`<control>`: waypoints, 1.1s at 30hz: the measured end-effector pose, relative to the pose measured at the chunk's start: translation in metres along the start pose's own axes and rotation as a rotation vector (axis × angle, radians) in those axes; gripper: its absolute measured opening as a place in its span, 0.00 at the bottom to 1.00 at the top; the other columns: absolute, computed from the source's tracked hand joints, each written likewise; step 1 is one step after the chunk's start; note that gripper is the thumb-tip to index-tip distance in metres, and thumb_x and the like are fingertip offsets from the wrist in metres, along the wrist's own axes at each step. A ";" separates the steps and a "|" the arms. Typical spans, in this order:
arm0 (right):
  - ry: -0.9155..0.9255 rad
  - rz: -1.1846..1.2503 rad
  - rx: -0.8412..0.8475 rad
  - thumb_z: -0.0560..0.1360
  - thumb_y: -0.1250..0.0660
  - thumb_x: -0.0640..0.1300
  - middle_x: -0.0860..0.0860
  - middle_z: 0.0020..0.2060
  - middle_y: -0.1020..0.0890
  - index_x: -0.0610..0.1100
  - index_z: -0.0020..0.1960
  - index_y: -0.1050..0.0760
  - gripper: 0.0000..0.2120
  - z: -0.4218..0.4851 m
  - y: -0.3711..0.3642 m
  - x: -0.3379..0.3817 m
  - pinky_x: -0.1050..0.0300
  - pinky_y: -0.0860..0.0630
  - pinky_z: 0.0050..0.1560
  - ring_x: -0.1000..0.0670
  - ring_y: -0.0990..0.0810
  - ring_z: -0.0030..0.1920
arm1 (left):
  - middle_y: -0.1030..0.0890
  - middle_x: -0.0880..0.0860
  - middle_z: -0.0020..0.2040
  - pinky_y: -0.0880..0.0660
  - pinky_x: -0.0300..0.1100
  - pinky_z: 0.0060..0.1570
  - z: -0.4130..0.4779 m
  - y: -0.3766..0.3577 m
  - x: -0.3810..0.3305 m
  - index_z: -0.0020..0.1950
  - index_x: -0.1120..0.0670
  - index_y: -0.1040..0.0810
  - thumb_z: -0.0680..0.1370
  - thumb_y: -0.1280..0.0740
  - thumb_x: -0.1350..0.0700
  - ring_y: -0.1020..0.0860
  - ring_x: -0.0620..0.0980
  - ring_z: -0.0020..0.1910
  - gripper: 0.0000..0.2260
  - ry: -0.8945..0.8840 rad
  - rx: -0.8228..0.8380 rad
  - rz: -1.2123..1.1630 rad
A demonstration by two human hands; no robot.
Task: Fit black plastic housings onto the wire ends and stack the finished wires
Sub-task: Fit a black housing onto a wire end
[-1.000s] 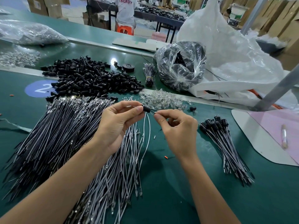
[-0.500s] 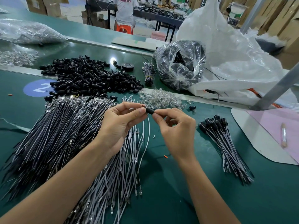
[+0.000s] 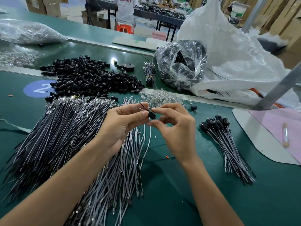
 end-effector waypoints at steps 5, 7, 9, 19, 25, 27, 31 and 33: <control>0.011 -0.041 0.003 0.67 0.21 0.37 0.50 0.44 0.20 0.41 0.49 0.15 0.11 -0.002 -0.001 0.002 0.60 0.22 0.40 0.52 0.22 0.34 | 0.14 0.58 0.41 0.18 0.42 0.43 -0.003 -0.002 0.000 0.40 0.59 0.14 0.66 0.28 0.61 0.15 0.53 0.39 0.06 0.028 -0.021 0.042; 0.009 -0.046 -0.022 0.68 0.22 0.38 0.50 0.43 0.19 0.41 0.47 0.15 0.08 -0.002 0.000 0.002 0.62 0.25 0.39 0.53 0.23 0.34 | 0.14 0.56 0.41 0.18 0.41 0.44 -0.003 -0.003 -0.001 0.39 0.57 0.14 0.66 0.28 0.60 0.15 0.50 0.39 0.05 0.000 -0.038 0.063; -0.029 -0.039 -0.040 0.69 0.22 0.39 0.51 0.44 0.17 0.43 0.46 0.16 0.07 -0.001 0.002 0.000 0.68 0.28 0.41 0.54 0.22 0.38 | 0.14 0.54 0.41 0.18 0.40 0.45 -0.003 -0.003 -0.006 0.39 0.56 0.13 0.66 0.28 0.59 0.15 0.48 0.39 0.05 -0.046 -0.050 0.043; -0.392 0.446 -0.110 0.69 0.24 0.35 0.50 0.43 0.14 0.46 0.44 0.18 0.08 0.008 0.020 -0.028 0.57 0.21 0.51 0.51 0.16 0.45 | 0.14 0.52 0.40 0.20 0.36 0.40 -0.002 0.020 -0.027 0.44 0.56 0.18 0.70 0.30 0.60 0.15 0.47 0.40 0.04 -0.154 -0.258 -0.154; -0.523 1.276 -0.134 0.72 0.34 0.40 0.41 0.45 0.14 0.36 0.46 0.19 0.09 0.013 0.023 -0.027 0.55 0.19 0.47 0.46 0.15 0.46 | 0.19 0.54 0.36 0.19 0.44 0.39 -0.006 0.003 -0.019 0.52 0.59 0.22 0.68 0.35 0.60 0.19 0.52 0.35 0.13 0.068 0.082 0.075; -0.542 1.335 -0.127 0.73 0.35 0.41 0.45 0.39 0.15 0.39 0.45 0.18 0.09 0.012 0.024 -0.026 0.57 0.19 0.43 0.49 0.15 0.39 | 0.18 0.55 0.38 0.20 0.45 0.40 -0.007 0.000 -0.016 0.48 0.57 0.18 0.69 0.36 0.54 0.20 0.52 0.37 0.12 0.093 0.115 0.128; -0.538 1.147 0.020 0.73 0.34 0.39 0.46 0.35 0.17 0.39 0.57 0.23 0.13 0.007 0.015 -0.020 0.60 0.20 0.36 0.53 0.19 0.30 | 0.17 0.50 0.43 0.22 0.36 0.39 -0.005 0.002 -0.014 0.41 0.52 0.15 0.73 0.32 0.50 0.22 0.46 0.40 0.09 0.065 0.028 0.202; -0.502 0.975 0.124 0.72 0.32 0.38 0.44 0.36 0.16 0.40 0.64 0.26 0.20 0.003 0.006 -0.015 0.58 0.19 0.36 0.51 0.18 0.30 | 0.17 0.51 0.43 0.22 0.37 0.40 -0.004 -0.001 -0.012 0.46 0.54 0.14 0.72 0.30 0.50 0.22 0.46 0.40 0.10 0.039 0.074 0.199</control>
Point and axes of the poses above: each hand's wrist, its own z-axis towards the middle knuckle, its own y-axis out of the back of the hand, x = y × z, the point moved 4 cm from there along z, towards the middle knuckle
